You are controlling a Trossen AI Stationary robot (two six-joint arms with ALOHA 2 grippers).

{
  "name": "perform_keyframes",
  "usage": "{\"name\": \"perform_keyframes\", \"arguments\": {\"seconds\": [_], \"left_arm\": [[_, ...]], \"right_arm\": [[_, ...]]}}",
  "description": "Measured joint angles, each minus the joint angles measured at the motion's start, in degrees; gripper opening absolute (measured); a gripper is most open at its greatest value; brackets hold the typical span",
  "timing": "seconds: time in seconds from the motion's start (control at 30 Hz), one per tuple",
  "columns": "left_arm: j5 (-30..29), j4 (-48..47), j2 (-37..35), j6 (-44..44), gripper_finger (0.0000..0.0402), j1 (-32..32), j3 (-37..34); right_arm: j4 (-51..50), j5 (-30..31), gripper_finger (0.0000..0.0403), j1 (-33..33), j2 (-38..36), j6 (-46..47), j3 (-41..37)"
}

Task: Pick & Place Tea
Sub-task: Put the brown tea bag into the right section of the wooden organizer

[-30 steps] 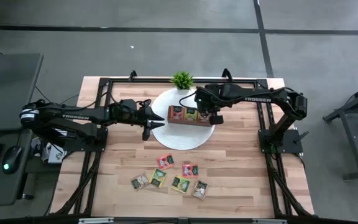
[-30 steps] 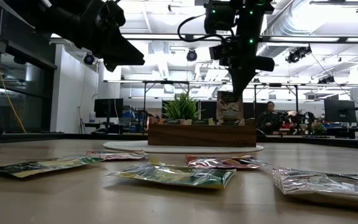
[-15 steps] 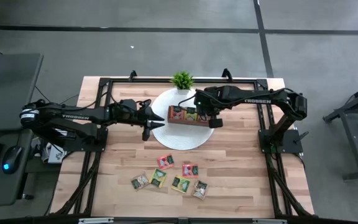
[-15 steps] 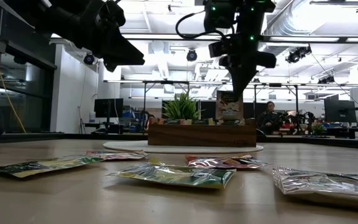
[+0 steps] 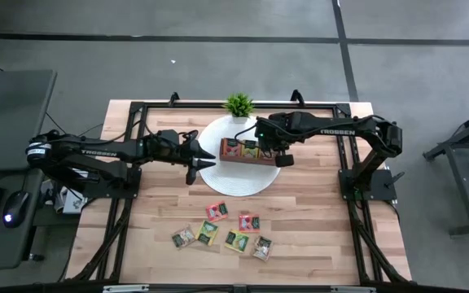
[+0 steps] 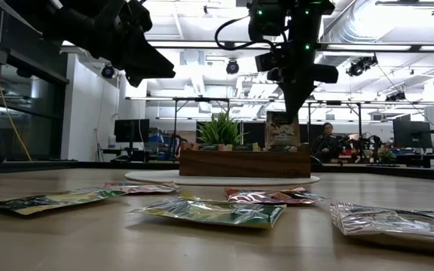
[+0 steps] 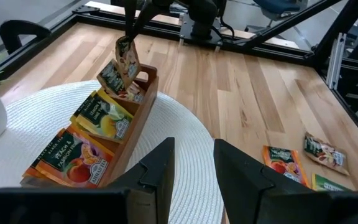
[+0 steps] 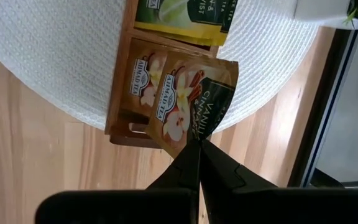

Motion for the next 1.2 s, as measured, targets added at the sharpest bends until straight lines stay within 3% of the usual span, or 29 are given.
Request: {"name": "perform_keyframes", "arguments": {"seconds": [1.07, 1.2], "left_arm": [[0.28, 0.0, 0.0, 0.0, 0.0111, 0.0, 0.0], [0.32, 0.0, 0.0, 0.0, 0.0111, -0.01, 0.0]], "right_arm": [[-1.22, -3.16, 0.0001, 0.0, 0.02, 1.7, -0.03], [-1.2, -2.73, 0.0021, 0.0, 0.01, 1.72, -0.03]]}}
